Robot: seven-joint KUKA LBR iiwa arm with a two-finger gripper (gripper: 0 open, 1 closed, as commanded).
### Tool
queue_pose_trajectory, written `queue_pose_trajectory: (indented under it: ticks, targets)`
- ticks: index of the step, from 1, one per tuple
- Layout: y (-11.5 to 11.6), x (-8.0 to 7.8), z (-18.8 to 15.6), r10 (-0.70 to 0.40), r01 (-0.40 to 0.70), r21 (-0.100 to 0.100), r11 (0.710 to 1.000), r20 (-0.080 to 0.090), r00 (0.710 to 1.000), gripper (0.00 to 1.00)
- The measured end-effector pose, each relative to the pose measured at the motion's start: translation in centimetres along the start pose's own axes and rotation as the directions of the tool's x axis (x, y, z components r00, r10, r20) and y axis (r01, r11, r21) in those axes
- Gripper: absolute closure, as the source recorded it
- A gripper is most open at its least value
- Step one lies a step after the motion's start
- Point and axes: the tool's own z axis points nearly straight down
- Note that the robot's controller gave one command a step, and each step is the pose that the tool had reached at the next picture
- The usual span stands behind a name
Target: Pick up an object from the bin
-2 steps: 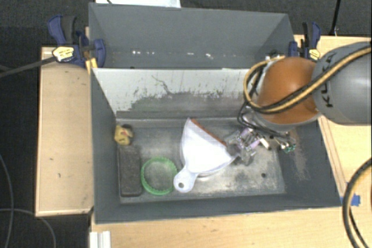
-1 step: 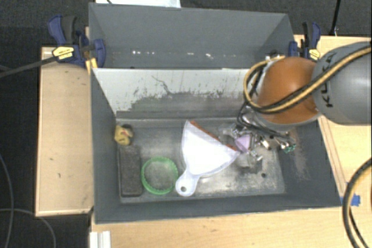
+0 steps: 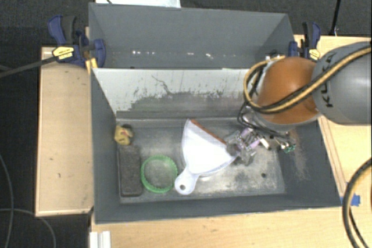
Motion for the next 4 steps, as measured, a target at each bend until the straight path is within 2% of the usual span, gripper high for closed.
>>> queue_pose_trajectory:
  ticks: [4]
  targets:
    - [0.00, 0.00, 0.00, 0.002, -0.002, 0.000, 1.000, 0.000, 1.000, 1.00]
